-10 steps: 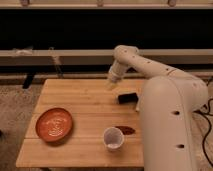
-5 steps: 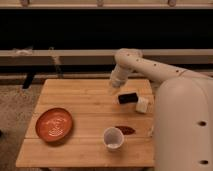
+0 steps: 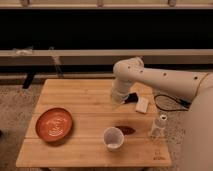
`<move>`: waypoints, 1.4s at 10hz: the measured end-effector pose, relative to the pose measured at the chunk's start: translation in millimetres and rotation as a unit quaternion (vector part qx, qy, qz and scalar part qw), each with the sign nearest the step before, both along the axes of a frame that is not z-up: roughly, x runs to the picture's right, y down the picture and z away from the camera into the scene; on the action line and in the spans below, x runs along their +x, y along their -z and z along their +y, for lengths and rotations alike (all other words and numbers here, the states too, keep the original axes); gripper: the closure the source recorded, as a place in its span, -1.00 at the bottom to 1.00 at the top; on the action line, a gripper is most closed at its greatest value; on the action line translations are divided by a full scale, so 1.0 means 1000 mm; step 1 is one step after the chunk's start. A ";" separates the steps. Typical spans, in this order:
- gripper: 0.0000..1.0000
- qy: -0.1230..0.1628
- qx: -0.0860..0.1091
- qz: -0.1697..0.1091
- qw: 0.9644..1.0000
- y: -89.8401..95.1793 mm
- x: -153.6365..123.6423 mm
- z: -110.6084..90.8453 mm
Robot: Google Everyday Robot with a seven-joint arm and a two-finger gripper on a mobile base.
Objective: Place the pepper in the ceramic bowl
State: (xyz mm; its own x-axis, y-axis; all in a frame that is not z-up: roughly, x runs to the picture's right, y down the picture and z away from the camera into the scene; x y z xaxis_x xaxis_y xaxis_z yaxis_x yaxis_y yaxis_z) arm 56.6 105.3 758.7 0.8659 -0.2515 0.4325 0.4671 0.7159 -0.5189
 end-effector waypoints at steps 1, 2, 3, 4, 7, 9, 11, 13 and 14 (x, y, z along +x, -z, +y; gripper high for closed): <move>0.33 0.005 0.004 0.014 1.000 0.003 0.009 0.012; 0.33 0.010 0.007 0.030 0.999 0.000 0.017 0.023; 0.33 0.010 0.007 0.043 0.999 -0.006 0.026 0.033; 0.34 0.009 0.005 0.059 0.998 -0.010 0.040 0.041; 0.25 -0.008 -0.003 0.089 0.996 -0.020 0.058 0.059; -0.19 -0.027 -0.018 0.110 0.993 -0.017 0.074 0.066; -0.52 -0.030 -0.035 0.121 0.992 -0.013 0.079 0.076; -0.60 -0.024 -0.049 0.126 0.991 -0.013 0.077 0.087; -0.60 -0.019 -0.051 0.129 0.990 -0.014 0.076 0.093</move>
